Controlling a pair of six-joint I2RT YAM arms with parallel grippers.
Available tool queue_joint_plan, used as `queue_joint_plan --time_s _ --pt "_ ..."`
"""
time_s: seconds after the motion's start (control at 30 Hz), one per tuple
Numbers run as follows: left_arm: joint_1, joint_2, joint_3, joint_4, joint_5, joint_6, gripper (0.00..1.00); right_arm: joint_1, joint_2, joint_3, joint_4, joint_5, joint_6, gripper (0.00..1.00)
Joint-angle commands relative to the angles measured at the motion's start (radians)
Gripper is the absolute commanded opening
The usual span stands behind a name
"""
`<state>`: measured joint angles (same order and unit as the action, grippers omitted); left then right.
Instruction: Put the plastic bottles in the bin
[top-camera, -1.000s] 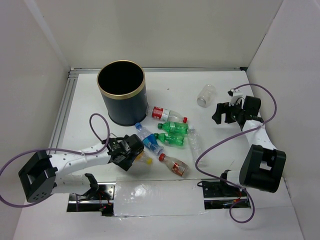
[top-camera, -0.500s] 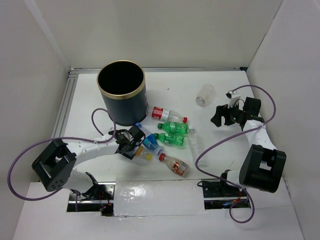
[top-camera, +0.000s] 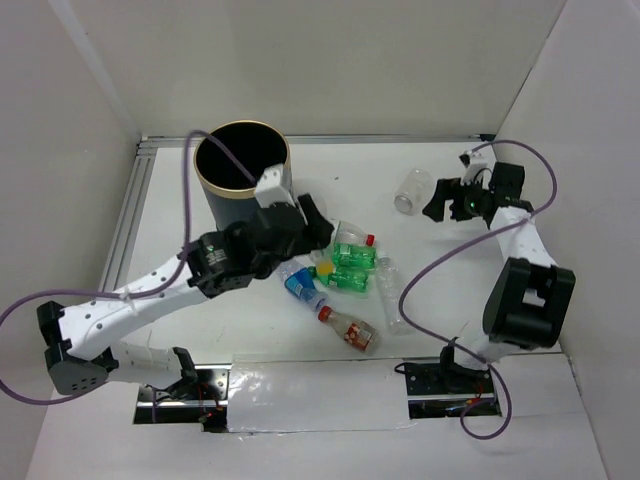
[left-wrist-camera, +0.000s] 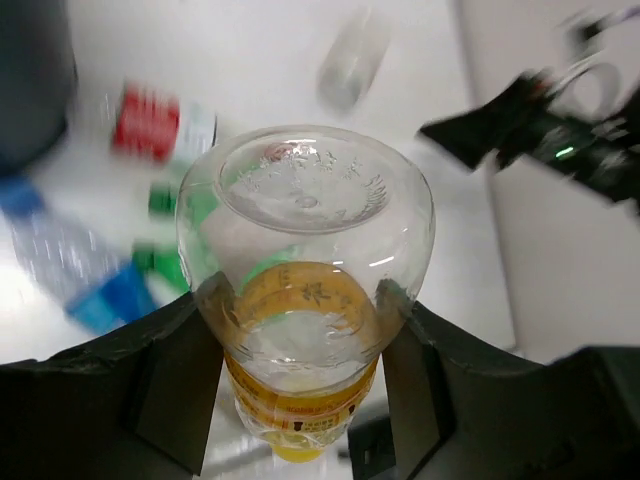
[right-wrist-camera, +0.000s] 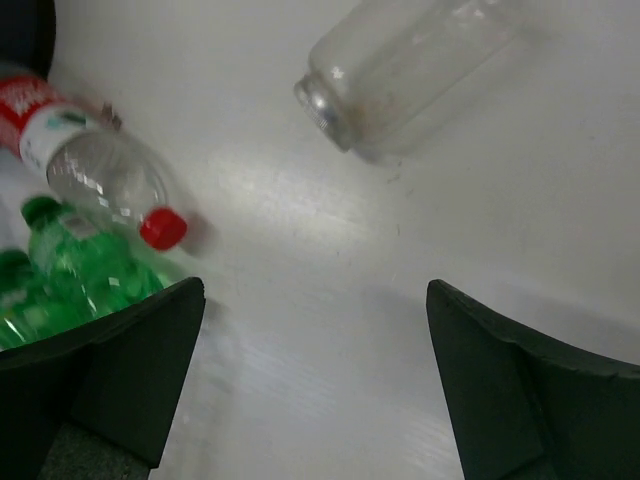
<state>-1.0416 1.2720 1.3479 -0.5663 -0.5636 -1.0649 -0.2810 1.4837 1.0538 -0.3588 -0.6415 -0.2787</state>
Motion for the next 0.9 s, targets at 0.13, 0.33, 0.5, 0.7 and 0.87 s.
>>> queue_joint_plan --time_s 0.13,0.33,0.5,0.7,0.87 --pt "0.268 0.067 0.221 0.3 -0.179 0.532 0.0 0.075 0.337 0.357 0.031 0.088 0.502 0.99" --pt "0.563 0.228 0.361 0.318 -0.093 0.491 0.04 0.138 0.535 0.552 -0.043 0.241 0.627 0.99" --pt "0.702 0.332 0.41 0.309 -0.041 0.471 0.1 0.138 0.61 0.6 -0.046 0.285 0.682 0.99" --pt "0.724 0.454 0.485 0.214 0.004 0.48 0.54 0.147 0.681 0.624 -0.023 0.286 0.71 0.99" --pt "0.672 0.414 0.459 0.224 -0.009 0.539 0.99 0.167 0.751 0.683 -0.025 0.316 0.73 0.99"
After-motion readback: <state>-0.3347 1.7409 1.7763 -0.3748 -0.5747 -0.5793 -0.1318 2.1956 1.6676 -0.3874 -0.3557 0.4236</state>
